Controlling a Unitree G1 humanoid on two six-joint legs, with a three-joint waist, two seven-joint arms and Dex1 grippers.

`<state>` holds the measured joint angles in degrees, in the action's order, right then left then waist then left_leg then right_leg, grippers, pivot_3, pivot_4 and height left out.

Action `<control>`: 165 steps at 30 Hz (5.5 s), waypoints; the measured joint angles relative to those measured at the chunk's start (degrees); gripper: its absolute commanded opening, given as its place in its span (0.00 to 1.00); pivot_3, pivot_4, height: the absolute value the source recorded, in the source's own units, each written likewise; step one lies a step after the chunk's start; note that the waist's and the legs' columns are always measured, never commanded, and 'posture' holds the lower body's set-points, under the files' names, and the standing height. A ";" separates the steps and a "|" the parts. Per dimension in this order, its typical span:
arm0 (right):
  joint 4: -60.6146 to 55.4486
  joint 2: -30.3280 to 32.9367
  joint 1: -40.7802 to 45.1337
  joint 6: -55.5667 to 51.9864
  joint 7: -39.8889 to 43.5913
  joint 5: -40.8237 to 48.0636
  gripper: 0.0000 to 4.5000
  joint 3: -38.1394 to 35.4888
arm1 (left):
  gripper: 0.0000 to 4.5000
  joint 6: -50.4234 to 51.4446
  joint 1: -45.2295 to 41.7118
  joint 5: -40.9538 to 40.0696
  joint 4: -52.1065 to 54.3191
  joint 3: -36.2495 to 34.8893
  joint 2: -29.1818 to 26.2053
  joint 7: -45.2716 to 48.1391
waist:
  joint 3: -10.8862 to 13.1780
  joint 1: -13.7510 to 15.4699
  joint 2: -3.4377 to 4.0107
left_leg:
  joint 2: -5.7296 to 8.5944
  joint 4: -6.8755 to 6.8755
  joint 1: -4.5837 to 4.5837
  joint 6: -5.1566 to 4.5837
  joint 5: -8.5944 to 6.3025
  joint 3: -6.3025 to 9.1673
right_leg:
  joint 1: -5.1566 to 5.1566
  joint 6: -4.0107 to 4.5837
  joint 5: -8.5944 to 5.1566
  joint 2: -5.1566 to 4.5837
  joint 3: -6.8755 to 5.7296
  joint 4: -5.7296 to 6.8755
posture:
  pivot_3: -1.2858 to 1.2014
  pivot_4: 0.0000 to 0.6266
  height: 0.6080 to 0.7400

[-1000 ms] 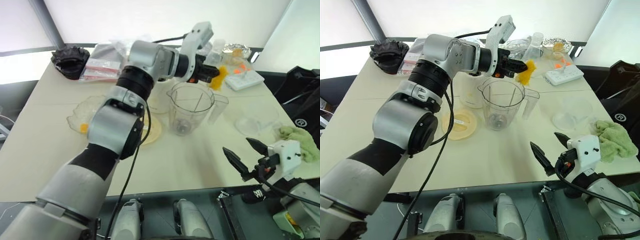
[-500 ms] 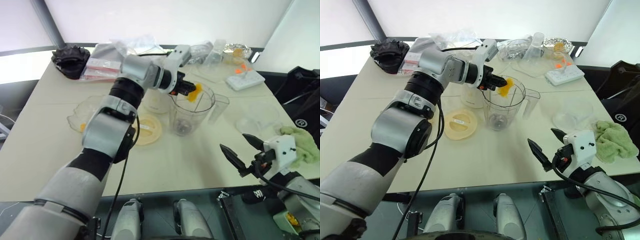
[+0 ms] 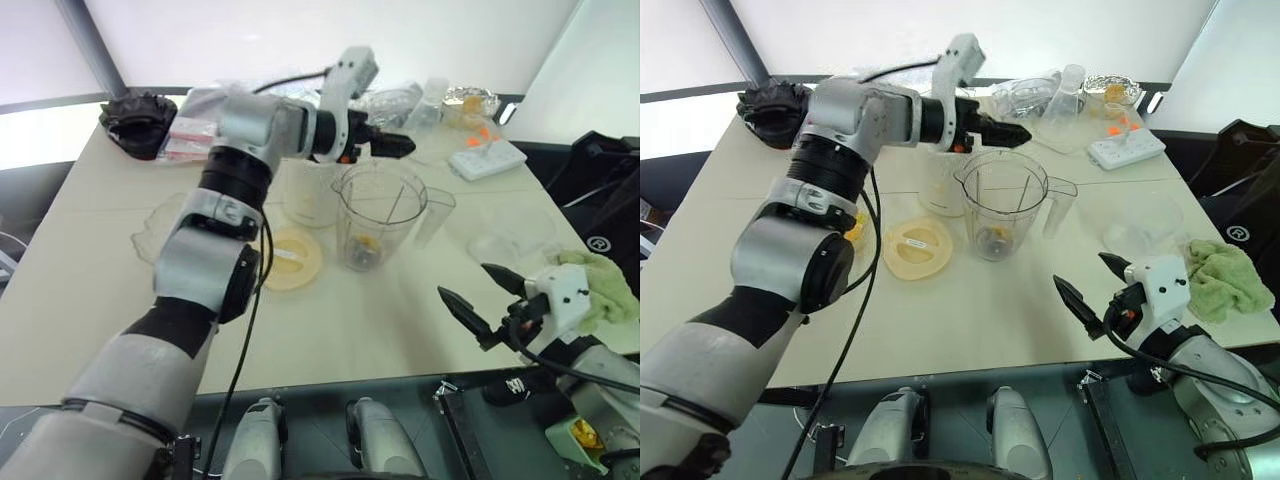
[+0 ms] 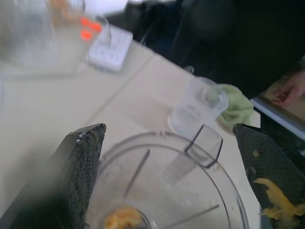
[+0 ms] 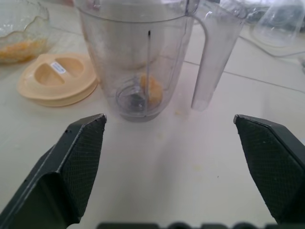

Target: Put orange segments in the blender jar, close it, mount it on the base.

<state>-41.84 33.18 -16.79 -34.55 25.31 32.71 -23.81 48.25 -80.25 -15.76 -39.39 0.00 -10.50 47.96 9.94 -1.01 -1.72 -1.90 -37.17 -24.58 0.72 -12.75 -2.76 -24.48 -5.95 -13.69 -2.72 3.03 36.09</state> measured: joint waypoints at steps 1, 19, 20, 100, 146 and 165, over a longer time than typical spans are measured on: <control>0.77 -0.08 0.27 0.04 -0.67 -0.66 1.00 0.05 | 0.99 -0.47 1.99 -0.31 2.79 -0.49 -1.35 0.45 | 0.00 0.04 0.00 | -0.01 0.01 0.01 0.00 0.00 0.02 | 0.00 0.00 0.00 0.02 -0.01 0.03 | 0.52 0.24 1.00; 8.81 -8.07 5.11 2.63 -12.60 -8.00 1.00 -3.64 | 0.99 9.23 52.92 -13.96 56.39 -3.68 -21.33 2.18 | -0.03 0.55 0.06 | -0.06 -0.18 0.11 0.01 0.01 0.00 | 0.18 0.02 0.01 -0.10 -0.02 0.11 | 0.52 0.24 1.00; 9.53 -8.40 4.81 3.47 -12.59 -8.22 1.00 -4.01 | 0.99 9.11 54.14 -14.39 57.48 -3.73 -21.69 1.78 | -0.03 0.41 0.06 | -0.06 -0.20 0.16 0.01 0.01 -0.02 | 0.23 0.04 0.02 -0.11 -0.01 0.11 | 0.52 0.24 1.00; 96.26 0.71 46.64 37.37 -14.45 -17.25 0.82 -4.88 | 1.00 -9.85 68.79 -2.94 64.25 8.96 -24.76 -5.22 | -0.30 -1.30 0.54 | -0.03 -0.02 0.22 -0.01 0.02 -0.17 | 0.17 0.09 0.04 -0.05 0.11 -0.02 | 0.52 0.24 1.00; 51.52 -4.52 41.82 18.30 -21.01 -8.36 0.01 -4.55 | 1.00 -15.23 68.88 -4.69 61.86 7.18 -18.11 -7.49 | -0.25 -1.43 0.67 | -0.04 0.01 0.19 -0.01 0.02 -0.13 | 0.15 0.07 0.04 -0.06 0.13 -0.03 | 0.52 0.24 1.00; 38.95 1.73 53.09 9.46 -8.02 -11.59 0.01 11.89 | 1.00 -17.64 68.53 -2.97 59.49 7.74 -17.01 -8.50 | -0.23 -1.16 0.67 | -0.06 0.06 0.10 -0.01 0.02 -0.19 | 0.05 0.08 0.04 -0.08 0.12 -0.08 | 0.52 0.24 1.00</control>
<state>-2.89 34.91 36.31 -25.09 17.29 21.12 -11.92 30.61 -11.71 -18.73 20.10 7.73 -27.52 39.46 9.71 -2.17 -1.04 -1.96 -37.11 -24.48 0.71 -12.74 -2.95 -24.43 -5.87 -13.65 -2.80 3.15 36.01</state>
